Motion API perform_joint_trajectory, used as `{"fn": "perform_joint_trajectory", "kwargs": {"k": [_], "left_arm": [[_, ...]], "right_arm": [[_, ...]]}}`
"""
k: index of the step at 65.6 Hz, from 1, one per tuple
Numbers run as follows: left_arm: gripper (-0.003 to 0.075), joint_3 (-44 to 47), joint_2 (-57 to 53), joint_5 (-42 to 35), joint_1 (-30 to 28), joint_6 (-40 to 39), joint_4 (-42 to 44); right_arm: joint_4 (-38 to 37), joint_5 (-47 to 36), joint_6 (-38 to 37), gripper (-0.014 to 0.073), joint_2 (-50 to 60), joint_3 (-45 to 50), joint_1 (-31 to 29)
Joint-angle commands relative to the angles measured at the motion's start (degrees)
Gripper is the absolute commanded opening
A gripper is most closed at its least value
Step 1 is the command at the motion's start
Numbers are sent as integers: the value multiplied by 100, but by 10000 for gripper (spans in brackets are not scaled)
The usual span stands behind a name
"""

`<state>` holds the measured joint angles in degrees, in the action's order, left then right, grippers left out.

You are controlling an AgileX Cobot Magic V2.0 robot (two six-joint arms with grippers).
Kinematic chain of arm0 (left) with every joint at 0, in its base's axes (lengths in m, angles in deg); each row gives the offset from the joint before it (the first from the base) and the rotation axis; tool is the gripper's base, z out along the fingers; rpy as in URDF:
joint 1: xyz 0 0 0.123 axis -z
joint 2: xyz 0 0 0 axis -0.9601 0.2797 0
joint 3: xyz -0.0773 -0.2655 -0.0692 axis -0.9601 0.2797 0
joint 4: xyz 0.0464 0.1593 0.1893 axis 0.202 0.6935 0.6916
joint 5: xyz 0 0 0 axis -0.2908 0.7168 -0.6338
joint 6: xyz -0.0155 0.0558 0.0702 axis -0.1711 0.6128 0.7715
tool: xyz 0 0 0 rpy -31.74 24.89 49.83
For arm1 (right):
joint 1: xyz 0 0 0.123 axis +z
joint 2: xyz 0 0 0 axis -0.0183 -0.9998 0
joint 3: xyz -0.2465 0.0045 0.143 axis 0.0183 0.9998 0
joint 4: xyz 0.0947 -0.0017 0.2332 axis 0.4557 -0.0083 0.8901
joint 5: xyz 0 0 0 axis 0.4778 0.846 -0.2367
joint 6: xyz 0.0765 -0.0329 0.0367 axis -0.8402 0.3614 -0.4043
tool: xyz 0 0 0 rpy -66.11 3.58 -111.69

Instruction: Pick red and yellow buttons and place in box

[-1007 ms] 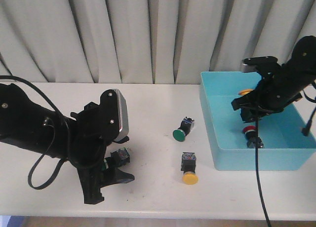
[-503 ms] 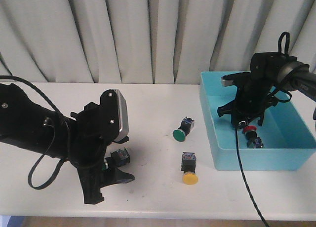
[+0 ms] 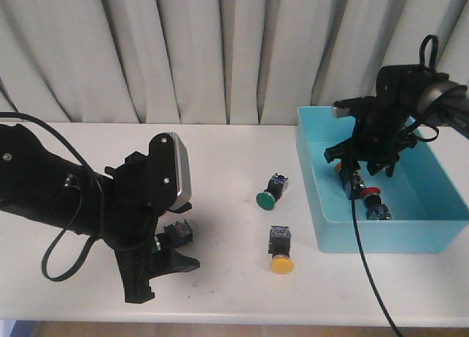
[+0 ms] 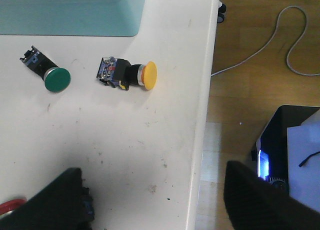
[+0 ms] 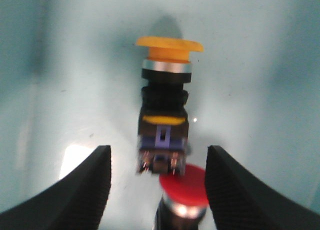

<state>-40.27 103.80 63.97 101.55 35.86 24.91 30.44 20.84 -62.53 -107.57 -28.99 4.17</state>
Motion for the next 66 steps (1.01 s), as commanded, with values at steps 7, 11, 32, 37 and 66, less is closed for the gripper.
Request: {"fn": "perform_joint_trajectory", "kwargs": {"k": [7,11,32,37,66], "left_arm": [[570,-152,-161,-120,11,-56,-185],[570,-152,-161,-120,11,-56,-185],[570,-152,-161,-120,11,-56,-185],[570,-152,-161,-120,11,-56,-185],[570,-152,-161,-92,11,-56,-190]], "right_arm": [[556,132,13,395,1475,22,-7],[738,15,41,384,1882,331,-7],[846,-984,259,330,4521,3182,-7],[847,-1199,272,321,5209,3993,-7],[853,-1816,317,307,8314,6755,-7]]}}
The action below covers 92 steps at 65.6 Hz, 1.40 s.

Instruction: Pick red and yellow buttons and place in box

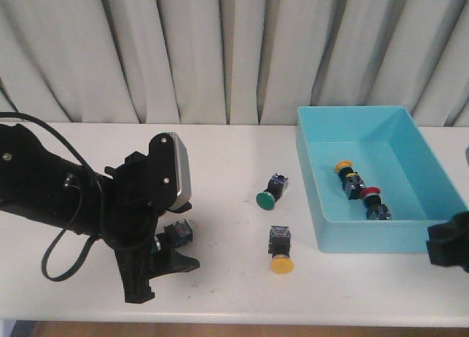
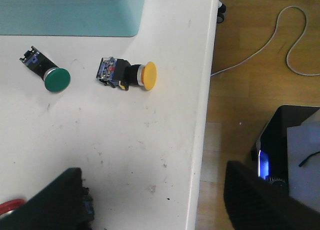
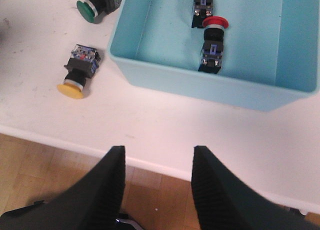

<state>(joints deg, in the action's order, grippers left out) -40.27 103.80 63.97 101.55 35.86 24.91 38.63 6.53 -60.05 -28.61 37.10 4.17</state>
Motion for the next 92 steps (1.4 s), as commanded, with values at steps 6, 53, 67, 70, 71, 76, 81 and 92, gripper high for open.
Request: {"fn": "perform_joint_trajectory", "kwargs": {"k": [6,53,67,70,71,76,81,92], "left_arm": [[570,-152,-161,7,11,-56,-190],[299,-152,-161,475,11,-79,-190],[37,-152,-161,493,11,-79,-190],[-9,-152,-161,493,11,-79,-190],[-8,-152,-161,493,11,-79,-190],[-8,-152,-161,493,11,-79,-190],[-7,-152,-161,493,11,-79,-190],[-8,-152,-161,493,11,-79,-190]], "right_arm": [[35,-406,137,307,738,372,-7],[40,-395,224,199,1000,544,-7],[40,-395,224,45,1000,544,-7],[40,-395,224,18,1000,544,-7],[40,-395,224,10,1000,544,-7],[40,-395,224,-10,1000,544,-7],[40,-395,224,-7,1000,544,-7],[48,-257,218,-8,1000,544,-7]]}}
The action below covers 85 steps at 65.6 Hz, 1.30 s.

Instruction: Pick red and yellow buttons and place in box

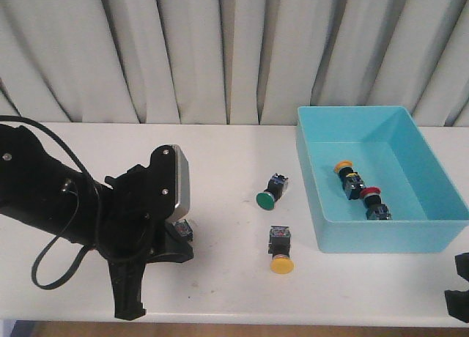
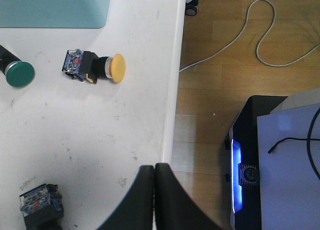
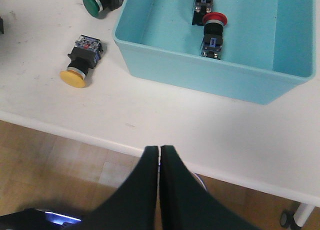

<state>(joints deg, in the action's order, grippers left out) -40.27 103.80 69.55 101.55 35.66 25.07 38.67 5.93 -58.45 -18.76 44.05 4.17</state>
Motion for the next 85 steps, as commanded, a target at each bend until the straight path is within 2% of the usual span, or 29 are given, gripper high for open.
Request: {"fn": "perform_joint_trajectory", "kwargs": {"k": [1,32,46,53,59,65,70,85], "left_arm": [[-8,-152,-161,-64,11,-59,-206],[-7,-152,-252,-64,11,-59,-193],[-7,-152,-1022,-123,-132,-108,173],[-7,-107,-1623,-620,-444,-673,197],[-7,128,-2211,-1427,-841,-1298,191],[-7,670,-3008,-2198,-1320,-2244,191],[-7,1104,-3586,-2639,-1517,-2698,208],[-7,2493,-5117,-4052,-1646,-2870,297]], "right_arm": [[44,-189,58,-8,15,-151,-7],[44,-156,58,-6,15,-151,-7],[55,-156,58,-6,15,-151,-7],[62,-156,58,-6,15,-151,-7],[62,-156,58,-6,15,-151,-7],[62,-156,58,-6,15,-151,-7],[62,-156,58,-6,15,-151,-7],[67,-156,58,-6,15,-151,-7]]}}
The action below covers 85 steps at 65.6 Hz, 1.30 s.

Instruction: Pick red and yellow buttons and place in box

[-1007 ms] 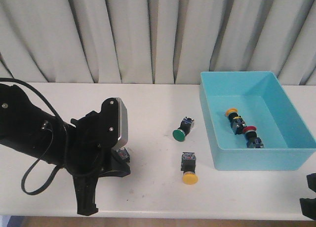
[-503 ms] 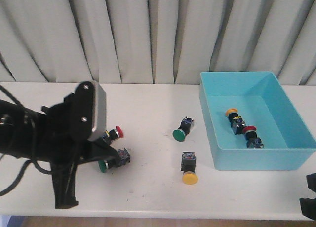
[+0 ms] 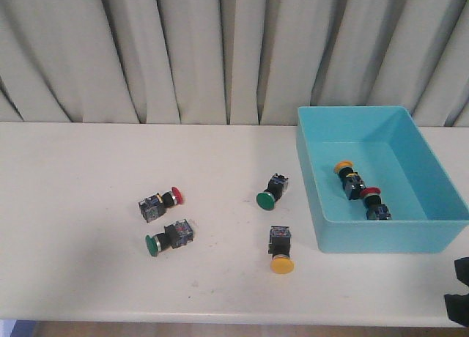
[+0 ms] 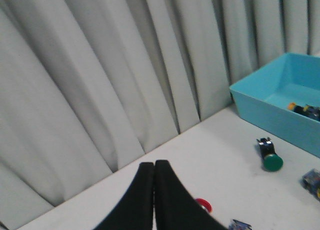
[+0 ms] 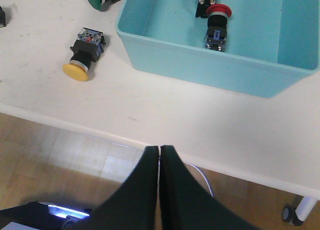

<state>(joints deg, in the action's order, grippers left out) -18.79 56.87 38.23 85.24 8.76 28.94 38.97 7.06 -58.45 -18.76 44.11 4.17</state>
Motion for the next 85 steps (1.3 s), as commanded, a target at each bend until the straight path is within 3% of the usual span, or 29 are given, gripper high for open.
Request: {"fn": "perform_joint_trajectory", "kwargs": {"k": [1,9,22,29,52,85], "left_arm": [[-7,446,-545,-1015,-15,-193,-90],[-7,1330,-1326,-1574,-160,-990,525],[-7,2378,-2574,-1200,-503,-4557,3323],[-7,2838,-3070,-1058,-548,-5451,4021],[-7,4014,-3672,-1829,-718,-5428,3823],[-7,4002,-3653,-1775,-719,-5207,3652]], "right_arm": [[38,-269,58,-6,15,-157,-7],[38,-269,58,-6,15,-157,-7],[33,-269,58,-6,15,-157,-7],[38,-269,58,-6,15,-157,-12],[38,-268,58,-6,15,-157,-13],[38,-268,58,-6,15,-157,-13]]}}
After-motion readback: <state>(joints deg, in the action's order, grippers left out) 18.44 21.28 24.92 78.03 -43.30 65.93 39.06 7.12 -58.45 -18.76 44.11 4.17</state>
